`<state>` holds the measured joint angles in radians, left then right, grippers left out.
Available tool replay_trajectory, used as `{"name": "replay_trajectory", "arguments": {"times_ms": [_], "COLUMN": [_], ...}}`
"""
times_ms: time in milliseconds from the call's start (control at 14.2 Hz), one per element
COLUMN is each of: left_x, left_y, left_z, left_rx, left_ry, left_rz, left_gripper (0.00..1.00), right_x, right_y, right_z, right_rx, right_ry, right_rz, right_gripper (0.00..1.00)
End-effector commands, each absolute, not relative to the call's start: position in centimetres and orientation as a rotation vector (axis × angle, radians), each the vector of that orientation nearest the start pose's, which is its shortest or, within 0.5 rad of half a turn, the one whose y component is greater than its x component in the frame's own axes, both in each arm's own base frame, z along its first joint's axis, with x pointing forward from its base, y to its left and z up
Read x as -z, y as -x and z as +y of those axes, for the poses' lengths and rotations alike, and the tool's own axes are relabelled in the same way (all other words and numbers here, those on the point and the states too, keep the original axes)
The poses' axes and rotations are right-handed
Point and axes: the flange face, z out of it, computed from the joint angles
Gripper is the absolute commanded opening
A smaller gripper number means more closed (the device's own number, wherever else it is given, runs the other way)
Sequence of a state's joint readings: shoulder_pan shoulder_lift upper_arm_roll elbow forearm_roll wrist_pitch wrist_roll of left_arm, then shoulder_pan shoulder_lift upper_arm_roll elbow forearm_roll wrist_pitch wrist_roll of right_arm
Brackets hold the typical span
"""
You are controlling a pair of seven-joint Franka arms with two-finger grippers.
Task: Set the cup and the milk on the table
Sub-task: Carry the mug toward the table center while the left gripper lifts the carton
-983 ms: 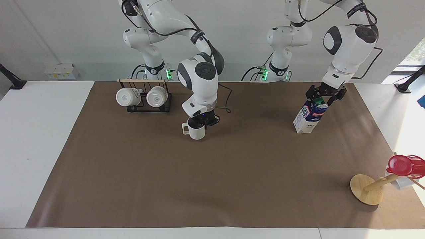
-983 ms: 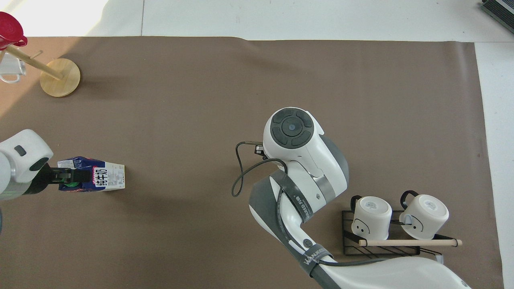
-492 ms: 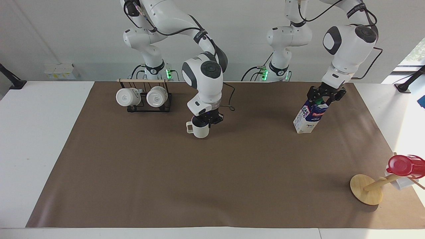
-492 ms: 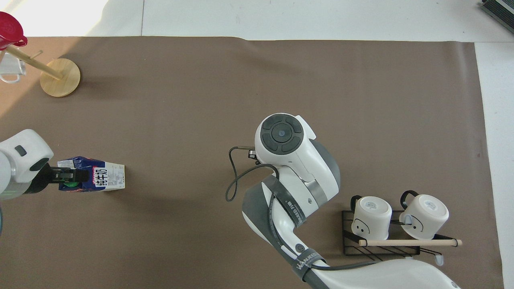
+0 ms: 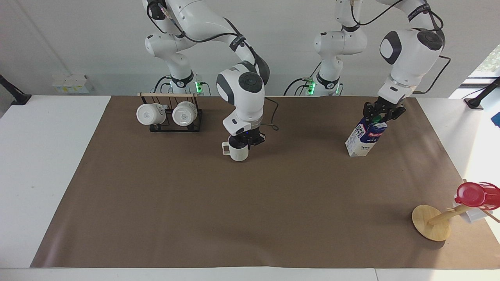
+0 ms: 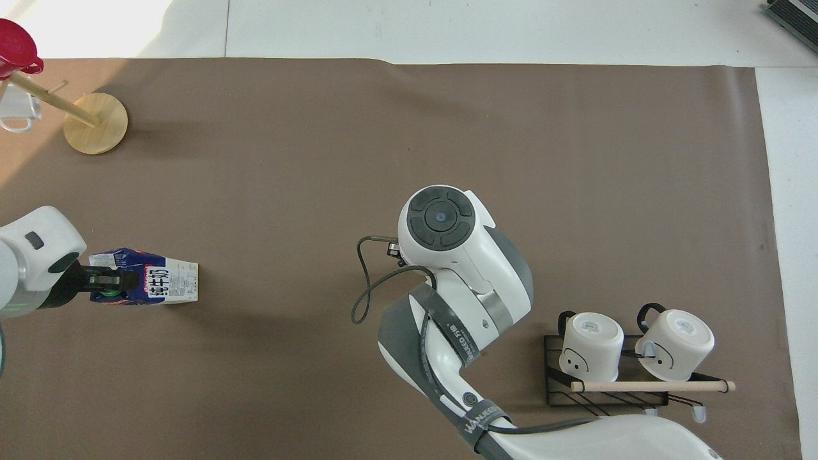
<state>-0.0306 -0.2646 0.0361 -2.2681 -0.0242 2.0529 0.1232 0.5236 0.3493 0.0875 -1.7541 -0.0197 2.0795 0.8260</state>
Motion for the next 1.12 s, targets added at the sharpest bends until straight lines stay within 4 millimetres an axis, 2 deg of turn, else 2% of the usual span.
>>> {"name": "replay_trajectory", "arguments": {"times_ms": [0, 140, 281, 351, 492, 562, 632, 702, 843, 913, 1054], "left_x": [-46.8, -46.9, -47.0, -47.1, -47.3, -47.7, -48.1, -48.6, -49.7, -50.2, -51.8], "left_y": [-47.2, -47.1, -47.2, -47.2, -47.3, -47.4, -47.5, -47.6, -47.8, -48.0, -48.5], "left_z": [0.6, 0.6, 0.5, 0.5, 0.6, 0.7, 0.6, 0.7, 0.6, 0.4, -0.2], "left_rx": [0.091, 0.087, 0.089, 0.091, 0.094, 0.106, 0.111, 0.108, 0.103, 0.120, 0.168], "left_ry": [3.149, 3.150, 3.149, 3.149, 3.150, 3.149, 3.150, 3.151, 3.152, 3.151, 3.150], "left_rz": [0.191, 0.191, 0.193, 0.193, 0.186, 0.179, 0.176, 0.174, 0.167, 0.165, 0.126], "left_gripper": [0.56, 0.53, 0.52, 0.52, 0.50, 0.48, 0.47, 0.46, 0.43, 0.43, 0.43], "right_x": [-36.4, -36.2, -35.1, -35.1, -35.2, -35.4, -35.4, -35.5, -36.5, -38.2, -42.3], "right_y": [-52.1, -52.5, -52.4, -52.4, -52.4, -52.3, -52.0, -52.0, -52.1, -52.0, -52.1], "right_z": [38.4, 38.7, 39.2, 39.1, 39.2, 39.6, 39.9, 40.0, 40.0, 40.1, 38.9], "right_rx": [-0.006, 0.015, 0.008, 0.007, 0.012, 0.013, 0.014, 0.017, 0.048, 0.074, 0.125], "right_ry": [3.085, 3.065, 3.065, 3.062, 3.060, 3.060, 3.060, 3.060, 3.055, 3.036, 3.004], "right_rz": [0.361, 0.364, 0.364, 0.385, 0.391, 0.384, 0.377, 0.377, 0.368, 0.359, 0.367], "right_gripper": [0.00, 0.00, 0.00, 0.05, 0.48, 0.73, 0.92, 1.00, 1.00, 1.00, 1.00]}}
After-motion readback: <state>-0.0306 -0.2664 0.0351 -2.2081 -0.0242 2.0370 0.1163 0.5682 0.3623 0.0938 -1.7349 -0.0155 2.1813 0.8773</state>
